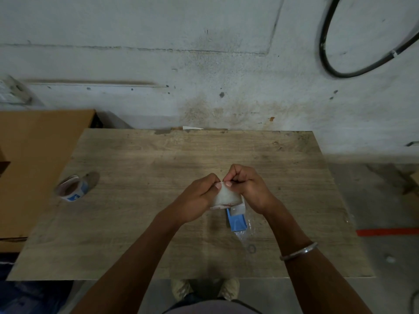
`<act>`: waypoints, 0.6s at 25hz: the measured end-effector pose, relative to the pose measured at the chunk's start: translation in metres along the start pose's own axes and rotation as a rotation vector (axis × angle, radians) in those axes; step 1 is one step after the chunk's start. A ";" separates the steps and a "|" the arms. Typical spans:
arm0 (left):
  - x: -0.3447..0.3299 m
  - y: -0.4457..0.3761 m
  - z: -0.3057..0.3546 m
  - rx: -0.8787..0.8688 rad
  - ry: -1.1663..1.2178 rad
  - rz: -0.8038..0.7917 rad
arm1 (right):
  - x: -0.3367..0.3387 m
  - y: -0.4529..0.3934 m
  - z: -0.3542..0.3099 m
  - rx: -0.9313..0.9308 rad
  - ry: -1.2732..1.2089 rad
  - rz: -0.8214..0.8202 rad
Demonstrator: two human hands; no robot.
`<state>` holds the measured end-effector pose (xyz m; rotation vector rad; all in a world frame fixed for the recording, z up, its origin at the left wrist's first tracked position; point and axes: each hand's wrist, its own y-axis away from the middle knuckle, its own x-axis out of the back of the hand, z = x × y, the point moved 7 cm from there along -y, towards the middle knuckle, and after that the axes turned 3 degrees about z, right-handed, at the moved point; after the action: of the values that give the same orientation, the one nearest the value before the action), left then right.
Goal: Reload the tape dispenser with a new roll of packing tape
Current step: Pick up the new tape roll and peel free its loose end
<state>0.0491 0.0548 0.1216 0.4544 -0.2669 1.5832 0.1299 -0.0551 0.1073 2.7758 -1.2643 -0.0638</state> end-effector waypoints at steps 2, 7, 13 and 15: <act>0.002 0.001 -0.002 0.026 0.055 -0.006 | 0.000 0.001 0.000 0.001 0.025 0.001; 0.008 -0.004 0.000 0.049 0.061 0.010 | -0.006 -0.001 -0.011 0.027 0.139 -0.048; 0.007 -0.003 -0.001 0.045 0.000 0.008 | -0.010 -0.004 -0.010 0.031 0.198 -0.060; 0.007 -0.003 -0.001 0.027 -0.008 -0.004 | -0.010 -0.004 -0.008 0.023 0.206 -0.050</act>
<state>0.0518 0.0621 0.1235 0.4817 -0.2512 1.5831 0.1268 -0.0445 0.1149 2.7471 -1.1519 0.2286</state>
